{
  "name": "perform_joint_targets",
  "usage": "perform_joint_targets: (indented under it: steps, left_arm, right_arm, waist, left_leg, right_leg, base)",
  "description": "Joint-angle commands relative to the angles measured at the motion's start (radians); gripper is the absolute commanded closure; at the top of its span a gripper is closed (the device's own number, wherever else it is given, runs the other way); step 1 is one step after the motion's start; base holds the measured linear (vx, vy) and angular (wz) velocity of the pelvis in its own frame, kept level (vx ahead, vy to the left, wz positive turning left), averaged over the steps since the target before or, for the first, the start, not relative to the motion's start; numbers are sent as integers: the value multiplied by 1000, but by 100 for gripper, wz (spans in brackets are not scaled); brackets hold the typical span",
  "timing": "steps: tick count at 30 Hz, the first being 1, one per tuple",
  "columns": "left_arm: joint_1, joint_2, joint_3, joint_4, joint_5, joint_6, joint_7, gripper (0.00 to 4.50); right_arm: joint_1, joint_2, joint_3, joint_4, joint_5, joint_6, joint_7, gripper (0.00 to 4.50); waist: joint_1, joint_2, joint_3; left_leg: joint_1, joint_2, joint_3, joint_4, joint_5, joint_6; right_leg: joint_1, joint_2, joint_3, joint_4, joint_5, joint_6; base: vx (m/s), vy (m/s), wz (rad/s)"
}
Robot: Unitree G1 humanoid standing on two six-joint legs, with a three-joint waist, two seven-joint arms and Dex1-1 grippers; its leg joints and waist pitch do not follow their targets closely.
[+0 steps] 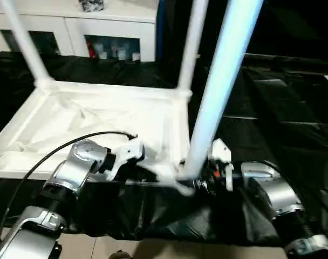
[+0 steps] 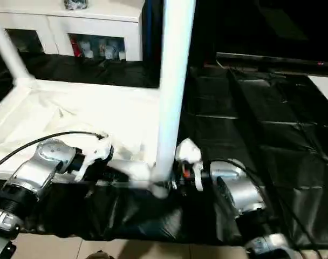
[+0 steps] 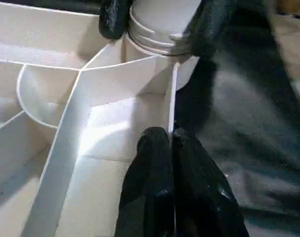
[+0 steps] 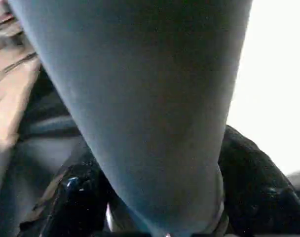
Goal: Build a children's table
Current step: Rotate leg to tighten
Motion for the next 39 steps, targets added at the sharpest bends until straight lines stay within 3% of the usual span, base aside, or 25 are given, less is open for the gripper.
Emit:
perform_joint_targets:
  steps: [1,3,4,5,7,8,10,14,15,17,18,22,23,30,31,37,39]
  left_arm:
    - [-32,-64,16,-29,-20,8,86,450]
    - [-50,-108,21,-4,0,19,172,450]
    - [-67,-145,25,17,17,29,246,450]
    - [-76,-174,22,25,32,36,297,450]
    - [-81,-192,20,29,42,41,326,450]
    - [-88,-218,22,32,54,54,377,450]
    - [-97,-254,20,37,73,70,454,450]
    - [-107,-297,24,48,81,82,526,450]
    - [-107,-304,22,49,85,77,526,450]
    - [-105,-307,18,50,93,65,518,450]
    - [-104,-307,17,50,95,62,516,450]
    - [-74,-262,-2,20,97,13,438,450]
    - [-64,-242,-6,9,93,2,404,450]
    - [-33,-155,-20,-24,60,-47,253,450]
    - [-30,-144,-17,-27,52,-50,230,450]
    - [-30,-63,-7,-28,13,-67,73,450]
    - [-30,-41,-7,-26,8,-71,44,450]
  right_arm:
    - [-2,53,67,17,-15,-11,-29,188]
    - [-34,106,42,93,-42,-15,-168,188]
    - [-61,151,21,155,-57,-10,-277,188]
    - [-83,189,7,195,-66,1,-361,188]
    - [-96,212,-2,218,-71,9,-410,188]
    - [-115,245,-13,249,-82,18,-491,188]
    - [-144,296,-38,296,-95,24,-610,188]
    - [-173,341,-63,341,-95,23,-694,188]
    - [-177,341,-58,349,-102,-9,-677,153]
    - [-183,339,-60,356,-101,-42,-655,153]
    - [-184,338,-64,357,-99,-45,-651,112]
    - [-176,288,-70,328,-83,-58,-553,95]
    - [-167,262,-61,308,-85,-62,-513,67]
    - [-107,129,12,202,-65,-95,-240,67]
    - [-95,109,24,187,-61,-105,-193,67]
    - [-43,14,70,77,-22,-62,67,67]
    - [-33,-4,86,49,-10,-41,108,91]
  waist:
    - [-6,-2,-52]
    - [-10,-2,-52]
    - [-21,-2,-47]
    - [-22,-1,-50]
    - [-28,-3,-54]
    - [-35,-1,-49]
    - [-34,-2,-51]
    - [-36,-1,-57]
    - [-36,0,-58]
    - [-36,0,-58]
    - [-36,1,-58]
    - [-36,1,-58]
    - [-35,2,-58]
    - [-33,4,-59]
    - [-31,7,-59]
    - [-15,5,-56]
    - [-13,5,-55]
  left_leg:
    - [2,16,2,-72,-259,7]
    - [1,16,2,-73,-257,7]
    - [2,14,1,-76,-277,-11]
    - [4,13,-1,-75,-280,-18]
    - [4,13,-2,-74,-264,-22]
    - [-1,12,-1,-77,-265,-19]
    - [2,11,-1,-76,-270,-19]
    - [-3,10,1,-71,-217,-3]
    - [-3,10,2,-70,-213,4]
    - [-5,9,4,-69,-207,12]
    - [-3,9,4,-69,-211,15]
    - [-4,11,4,-68,-222,28]
    - [-4,10,4,-68,-219,29]
    - [-5,13,5,-64,-197,57]
    - [-2,14,6,-63,-209,56]
    - [-2,19,9,-63,-221,67]
    - [-1,20,8,-66,-233,60]
  right_leg:
    - [45,-46,30,-78,-277,-189]
    - [43,-45,31,-78,-278,-184]
    - [37,-45,30,-84,-328,-177]
    - [40,-46,29,-85,-348,-171]
    - [41,-47,30,-84,-328,-168]
    - [39,-42,30,-83,-309,-169]
    - [40,-43,30,-84,-318,-166]
    - [44,-40,31,-76,-218,-176]
    - [45,-40,31,-76,-205,-178]
    - [45,-39,31,-75,-188,-182]
    - [45,-39,31,-75,-187,-184]
    - [47,-39,31,-75,-184,-188]
    - [47,-39,31,-76,-178,-189]
    - [50,-38,29,-67,-101,-222]
    - [48,-38,29,-68,-110,-229]
    - [48,-36,28,-67,-123,-237]
    - [46,-39,28,-68,-150,-236]
  base:
    - [0,0,0]
    - [0,0,0]
    - [0,0,0]
    - [0,0,0]
    - [0,0,0]
    - [0,0,0]
    - [0,0,0]
    - [0,0,0]
    - [0,0,0]
    - [0,0,0]
    - [0,0,0]
    - [0,0,0]
    - [0,0,0]
    - [0,0,0]
    - [0,0,0]
    - [0,0,0]
    - [0,0,0]
